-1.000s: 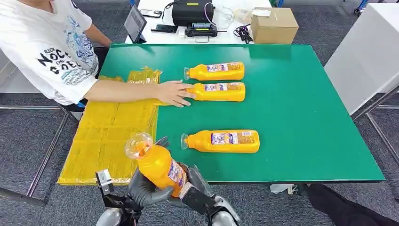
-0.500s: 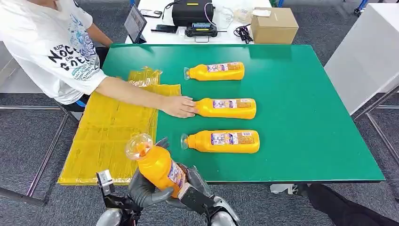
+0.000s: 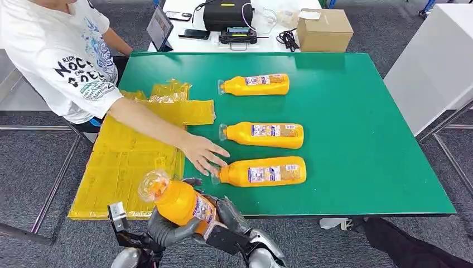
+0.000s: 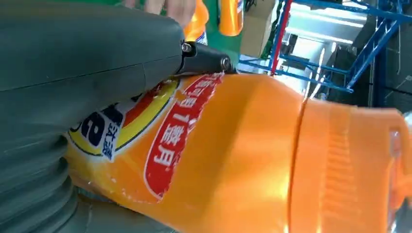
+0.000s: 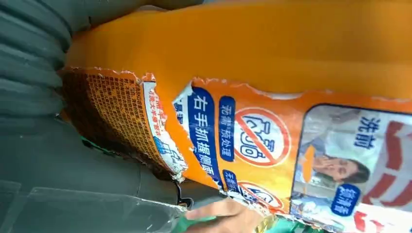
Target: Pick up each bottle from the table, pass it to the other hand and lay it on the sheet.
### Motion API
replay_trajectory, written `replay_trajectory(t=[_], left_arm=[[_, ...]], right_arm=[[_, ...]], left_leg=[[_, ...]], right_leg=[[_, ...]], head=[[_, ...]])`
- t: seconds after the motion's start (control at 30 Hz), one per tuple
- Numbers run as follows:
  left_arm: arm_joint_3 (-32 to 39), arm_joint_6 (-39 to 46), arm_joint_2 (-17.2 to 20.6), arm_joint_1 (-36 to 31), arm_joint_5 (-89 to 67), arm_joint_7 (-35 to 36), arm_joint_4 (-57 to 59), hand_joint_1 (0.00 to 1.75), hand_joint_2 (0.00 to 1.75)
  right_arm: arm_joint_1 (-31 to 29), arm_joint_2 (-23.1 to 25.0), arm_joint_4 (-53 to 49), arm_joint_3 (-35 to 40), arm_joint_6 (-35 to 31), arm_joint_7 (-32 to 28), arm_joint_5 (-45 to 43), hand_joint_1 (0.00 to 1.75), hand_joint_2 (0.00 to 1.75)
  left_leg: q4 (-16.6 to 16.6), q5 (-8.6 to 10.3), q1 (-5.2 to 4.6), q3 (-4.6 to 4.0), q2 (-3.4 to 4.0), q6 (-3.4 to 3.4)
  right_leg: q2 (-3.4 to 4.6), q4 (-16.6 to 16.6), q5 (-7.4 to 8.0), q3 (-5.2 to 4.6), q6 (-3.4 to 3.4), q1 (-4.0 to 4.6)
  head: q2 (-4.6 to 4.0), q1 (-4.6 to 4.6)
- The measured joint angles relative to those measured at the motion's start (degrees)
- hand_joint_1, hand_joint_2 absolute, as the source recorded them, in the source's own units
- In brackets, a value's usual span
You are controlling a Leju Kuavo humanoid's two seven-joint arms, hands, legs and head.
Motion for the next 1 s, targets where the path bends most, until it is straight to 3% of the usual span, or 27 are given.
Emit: replay_trajectory(t=[0.5, 0.77, 0.8, 0.83, 1.0], left_arm=[[1.18, -2.77, 0.13, -0.05, 3.74, 1.01, 2.49, 1.75, 1.75], [1.27, -10.64, 1.20, -1.11, 11.75, 3.17, 5.55, 1.75, 1.75], [1.27, -11.48, 1.29, -1.20, 12.57, 3.23, 5.95, 1.75, 1.75], [1.27, -12.15, 1.46, -1.33, 13.14, 3.26, 6.27, 1.75, 1.75], [1.00, -13.35, 1.75, -1.78, 15.16, 3.56, 7.17, 1.75, 1.75]], right_arm=[[-0.86, 0.00, 2.21, 0.68, 0.00, 0.00, 0.74, 1.75, 1.75], [-0.86, 0.02, 2.49, 1.03, 0.15, -0.33, 0.94, 1.75, 1.75], [-0.85, 0.02, 2.49, 1.07, 0.17, -0.48, 0.94, 0.00, 1.75], [-0.84, 0.02, 2.49, 1.11, 0.17, -0.52, 0.94, 0.00, 0.00], [-0.40, 0.09, 2.36, 1.29, -1.45, -0.26, -0.27, 0.00, 0.00]], left_leg=[[0.00, 0.00, 0.00, 0.00, 0.05, 0.00], [0.00, 0.00, 0.01, 0.01, 0.07, 0.00], [0.00, 0.00, 0.01, 0.00, 0.07, 0.00], [0.00, 0.00, 0.01, 0.01, 0.07, 0.00], [0.00, 0.00, 0.00, 0.00, 0.06, 0.00]], right_leg=[[0.02, 0.00, 0.00, -0.02, 0.00, 0.00], [0.03, 0.00, 0.00, -0.03, 0.00, 0.01], [0.03, 0.00, 0.00, -0.03, 0.00, 0.01], [0.03, 0.00, 0.00, -0.03, 0.00, 0.01], [0.02, 0.00, 0.00, 0.00, 0.00, 0.00]], head=[[0.00, 0.00], [0.00, 0.00], [0.00, 0.00], [0.00, 0.00], [0.00, 0.02]])
